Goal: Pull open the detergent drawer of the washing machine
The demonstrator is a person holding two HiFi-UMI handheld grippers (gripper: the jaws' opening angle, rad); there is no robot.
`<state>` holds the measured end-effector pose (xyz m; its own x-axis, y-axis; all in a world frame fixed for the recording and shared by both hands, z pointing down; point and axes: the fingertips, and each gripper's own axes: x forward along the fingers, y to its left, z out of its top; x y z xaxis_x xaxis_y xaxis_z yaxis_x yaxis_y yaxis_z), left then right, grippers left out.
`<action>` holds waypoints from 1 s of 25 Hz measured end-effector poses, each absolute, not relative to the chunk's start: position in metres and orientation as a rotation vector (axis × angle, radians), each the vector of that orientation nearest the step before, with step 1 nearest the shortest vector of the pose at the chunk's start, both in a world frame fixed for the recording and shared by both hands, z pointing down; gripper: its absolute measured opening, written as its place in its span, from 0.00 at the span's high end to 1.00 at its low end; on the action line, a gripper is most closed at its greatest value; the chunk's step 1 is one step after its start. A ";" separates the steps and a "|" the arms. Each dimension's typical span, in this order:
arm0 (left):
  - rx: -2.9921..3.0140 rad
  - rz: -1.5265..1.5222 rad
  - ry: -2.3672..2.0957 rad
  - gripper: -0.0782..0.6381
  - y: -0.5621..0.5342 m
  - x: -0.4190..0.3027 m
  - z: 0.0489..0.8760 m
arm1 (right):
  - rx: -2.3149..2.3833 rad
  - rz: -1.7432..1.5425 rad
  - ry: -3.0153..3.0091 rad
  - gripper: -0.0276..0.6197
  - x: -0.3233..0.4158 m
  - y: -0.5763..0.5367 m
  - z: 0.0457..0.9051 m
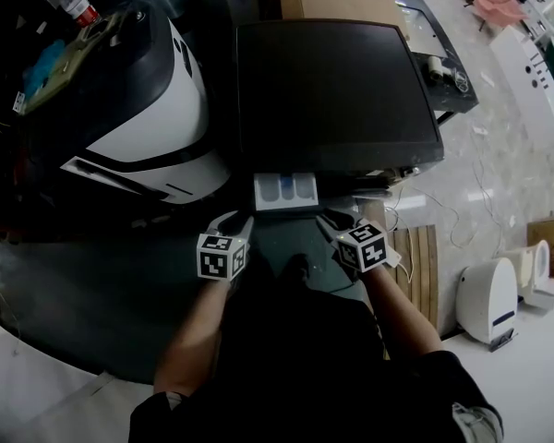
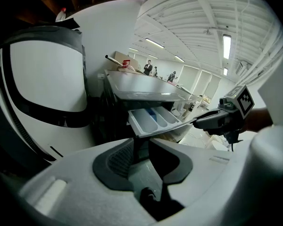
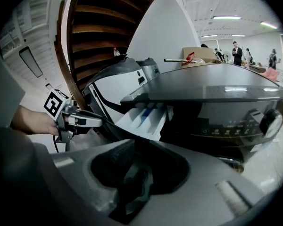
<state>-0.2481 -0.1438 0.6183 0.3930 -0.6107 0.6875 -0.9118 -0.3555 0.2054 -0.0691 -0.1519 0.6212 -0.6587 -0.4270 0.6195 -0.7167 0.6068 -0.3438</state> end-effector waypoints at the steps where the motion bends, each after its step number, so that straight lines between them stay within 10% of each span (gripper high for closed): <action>1: 2.082 0.686 -1.296 0.75 -0.142 -0.248 0.618 | 0.891 0.802 -2.350 0.81 -0.069 -0.150 0.621; 25: 2.042 0.700 -1.245 0.75 -0.096 -0.243 0.620 | 0.760 0.826 -2.353 0.82 -0.064 -0.102 0.623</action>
<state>-0.2427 -0.0956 0.6197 0.4097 -0.5654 0.7159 -0.9054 -0.3480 0.2433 -0.0641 -0.1024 0.6225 -0.7021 -0.3283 0.6319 -0.6512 0.6551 -0.3832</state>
